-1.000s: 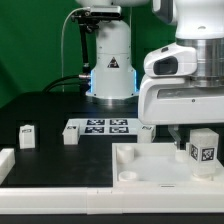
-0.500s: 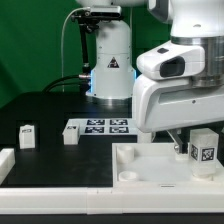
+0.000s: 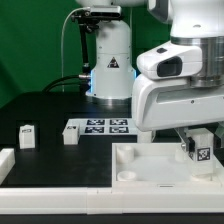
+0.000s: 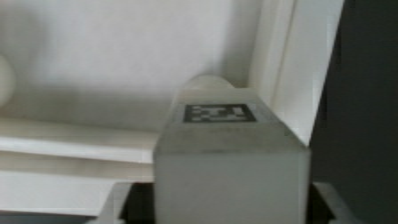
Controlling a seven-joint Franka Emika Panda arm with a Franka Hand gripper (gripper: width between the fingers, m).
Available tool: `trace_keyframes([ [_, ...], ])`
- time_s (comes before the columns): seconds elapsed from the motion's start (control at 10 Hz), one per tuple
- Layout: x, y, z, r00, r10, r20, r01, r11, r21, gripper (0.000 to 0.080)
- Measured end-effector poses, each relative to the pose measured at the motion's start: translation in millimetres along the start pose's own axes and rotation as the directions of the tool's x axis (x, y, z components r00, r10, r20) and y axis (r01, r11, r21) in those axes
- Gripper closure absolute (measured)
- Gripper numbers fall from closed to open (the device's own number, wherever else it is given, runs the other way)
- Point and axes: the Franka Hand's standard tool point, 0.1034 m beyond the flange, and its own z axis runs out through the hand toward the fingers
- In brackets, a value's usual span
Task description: Assemble one leg
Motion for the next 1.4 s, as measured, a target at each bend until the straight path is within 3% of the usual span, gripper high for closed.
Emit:
trace_keyframes([
  [0.2,-2.9,0.2,0.3,0.923,0.383,-0.032,-0.383,0.924,-0.014,0.0508],
  [0.4,-2.0,1.1,0.9,0.804,0.593,-0.044,-0.594,0.804,-0.015,0.0507],
  [0.5,-1.5,1.3,1.2,0.724,0.688,-0.053,-0.69,0.724,-0.015,0.0507],
  [0.8,1.0,1.6,0.3,0.377,0.923,-0.07,-0.925,0.379,0.008,0.0506],
  [0.9,1.1,1.6,0.2,0.312,0.948,-0.064,-0.95,0.313,0.014,0.0506],
  [1.1,1.0,1.4,0.5,0.369,0.927,-0.064,-0.929,0.37,0.011,0.0505],
  [1.2,1.2,0.6,0.8,0.393,0.917,-0.065,-0.919,0.395,0.012,0.0315],
  [1.3,0.9,0.5,2.2,0.532,0.844,-0.069,-0.846,0.533,0.007,0.0187],
  [1.4,0.0,-0.1,2.9,0.643,0.763,-0.068,-0.765,0.644,-0.003,0.0187],
])
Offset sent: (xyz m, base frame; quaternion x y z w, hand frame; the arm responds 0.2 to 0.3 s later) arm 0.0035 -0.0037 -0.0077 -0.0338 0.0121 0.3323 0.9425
